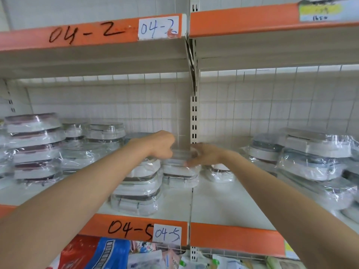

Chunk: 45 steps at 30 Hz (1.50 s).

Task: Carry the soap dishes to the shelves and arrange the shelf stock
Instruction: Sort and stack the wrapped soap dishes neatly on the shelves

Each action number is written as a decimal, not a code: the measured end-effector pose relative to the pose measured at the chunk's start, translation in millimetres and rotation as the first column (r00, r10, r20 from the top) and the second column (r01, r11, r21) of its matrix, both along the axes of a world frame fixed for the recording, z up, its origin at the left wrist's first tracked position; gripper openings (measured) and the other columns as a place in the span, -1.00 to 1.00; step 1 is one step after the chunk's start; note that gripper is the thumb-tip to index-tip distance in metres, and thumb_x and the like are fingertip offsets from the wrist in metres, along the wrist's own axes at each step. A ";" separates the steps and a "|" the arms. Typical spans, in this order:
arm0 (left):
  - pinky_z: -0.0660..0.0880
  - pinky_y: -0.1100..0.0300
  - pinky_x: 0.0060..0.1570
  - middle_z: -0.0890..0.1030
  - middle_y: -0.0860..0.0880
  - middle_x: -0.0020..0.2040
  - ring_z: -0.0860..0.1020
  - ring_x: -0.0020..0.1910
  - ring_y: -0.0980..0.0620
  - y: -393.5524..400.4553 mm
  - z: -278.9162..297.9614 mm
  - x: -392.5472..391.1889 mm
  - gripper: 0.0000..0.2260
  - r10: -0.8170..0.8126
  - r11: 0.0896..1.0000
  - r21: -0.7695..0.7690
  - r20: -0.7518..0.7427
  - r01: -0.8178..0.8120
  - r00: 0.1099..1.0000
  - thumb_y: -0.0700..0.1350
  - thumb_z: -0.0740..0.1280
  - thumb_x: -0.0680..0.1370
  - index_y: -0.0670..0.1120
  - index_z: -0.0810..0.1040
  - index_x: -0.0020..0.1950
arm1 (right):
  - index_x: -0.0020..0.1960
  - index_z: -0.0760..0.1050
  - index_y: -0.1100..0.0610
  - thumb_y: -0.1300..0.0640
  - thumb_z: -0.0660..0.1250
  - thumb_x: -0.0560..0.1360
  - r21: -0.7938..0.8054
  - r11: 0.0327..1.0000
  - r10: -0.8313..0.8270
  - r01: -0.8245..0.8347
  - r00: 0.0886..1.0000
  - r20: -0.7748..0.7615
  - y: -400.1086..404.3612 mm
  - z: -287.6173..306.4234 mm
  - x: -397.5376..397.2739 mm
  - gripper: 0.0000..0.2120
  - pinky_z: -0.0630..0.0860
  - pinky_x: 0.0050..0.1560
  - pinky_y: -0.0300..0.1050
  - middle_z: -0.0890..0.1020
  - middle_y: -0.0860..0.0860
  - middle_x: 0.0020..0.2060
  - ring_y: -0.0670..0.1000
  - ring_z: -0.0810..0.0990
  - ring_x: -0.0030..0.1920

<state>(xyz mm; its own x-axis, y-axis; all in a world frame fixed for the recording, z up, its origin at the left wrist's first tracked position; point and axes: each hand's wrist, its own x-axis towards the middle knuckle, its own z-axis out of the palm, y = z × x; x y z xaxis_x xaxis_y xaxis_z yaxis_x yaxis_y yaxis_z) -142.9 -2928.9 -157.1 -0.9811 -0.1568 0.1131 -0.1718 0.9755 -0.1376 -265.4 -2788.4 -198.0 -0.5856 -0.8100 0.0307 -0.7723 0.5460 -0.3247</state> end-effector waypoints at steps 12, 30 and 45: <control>0.32 0.10 -0.23 0.38 -0.11 -0.20 0.37 -0.23 -0.06 1.0 -10.1 0.0 -0.77 -0.047 0.998 0.035 -0.042 0.049 0.998 -0.14 0.24 0.54 -0.14 0.28 -0.28 | 0.42 0.31 0.16 -0.50 0.06 0.40 0.112 0.862 -0.440 0.494 0.841 -0.315 35.3 -8.4 -32.0 -0.12 0.38 0.23 0.02 0.45 0.11 0.33 0.15 0.44 0.31; 0.48 -0.02 0.09 0.44 -0.09 0.06 0.49 0.04 -0.08 -21.6 3.6 22.8 -0.80 0.006 0.999 0.050 -0.186 0.003 0.983 -0.11 0.28 0.54 -0.23 0.51 0.04 | 0.44 0.25 0.13 -0.06 0.40 0.16 -0.227 0.974 0.020 0.029 0.977 0.211 -5.7 29.3 6.0 -0.12 0.29 0.11 -0.20 0.42 -0.01 0.20 -0.02 0.39 0.19; 0.47 -0.05 0.10 0.45 -0.10 0.03 0.49 0.08 -0.11 10.5 2.1 19.2 -0.74 -0.068 0.995 0.054 -0.201 0.081 0.977 -0.07 0.28 0.55 -0.24 0.49 0.10 | 0.51 0.18 0.06 -0.07 0.31 0.50 0.010 0.994 -0.111 0.112 0.993 -0.028 39.2 53.8 13.1 -0.36 0.12 0.46 -0.05 0.25 -0.02 0.48 0.01 0.20 0.47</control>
